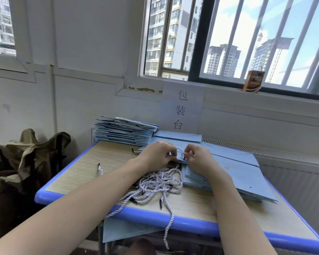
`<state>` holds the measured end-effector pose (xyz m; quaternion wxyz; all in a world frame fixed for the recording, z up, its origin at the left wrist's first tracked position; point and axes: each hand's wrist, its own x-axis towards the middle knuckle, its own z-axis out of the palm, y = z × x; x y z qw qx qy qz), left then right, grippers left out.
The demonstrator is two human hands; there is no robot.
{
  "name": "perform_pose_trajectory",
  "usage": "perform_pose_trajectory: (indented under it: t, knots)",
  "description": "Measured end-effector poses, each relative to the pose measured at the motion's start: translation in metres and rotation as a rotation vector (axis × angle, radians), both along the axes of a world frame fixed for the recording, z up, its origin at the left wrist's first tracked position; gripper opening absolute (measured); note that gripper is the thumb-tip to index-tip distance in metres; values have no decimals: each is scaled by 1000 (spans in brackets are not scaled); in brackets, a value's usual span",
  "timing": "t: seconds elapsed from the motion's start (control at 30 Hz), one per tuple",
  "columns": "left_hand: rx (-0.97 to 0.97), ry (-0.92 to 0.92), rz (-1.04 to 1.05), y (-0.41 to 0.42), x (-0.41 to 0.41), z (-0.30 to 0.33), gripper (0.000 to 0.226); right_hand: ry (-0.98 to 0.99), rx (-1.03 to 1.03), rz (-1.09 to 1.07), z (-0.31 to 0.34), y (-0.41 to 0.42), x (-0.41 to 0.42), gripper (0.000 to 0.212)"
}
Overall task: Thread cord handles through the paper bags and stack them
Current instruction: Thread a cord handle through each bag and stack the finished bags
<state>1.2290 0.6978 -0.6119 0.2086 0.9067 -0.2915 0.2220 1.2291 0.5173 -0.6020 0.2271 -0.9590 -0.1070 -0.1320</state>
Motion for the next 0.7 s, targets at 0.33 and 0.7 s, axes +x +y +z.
perform_pose_trajectory:
  t: [0.33,0.7]
  knots:
    - [-14,-36,2,-1,1,-1,8,-72,100,43,0,3,0,20]
    - [-31,-56,6,-1,0,-1,10,-87,26,-29,0,-2,-1,8]
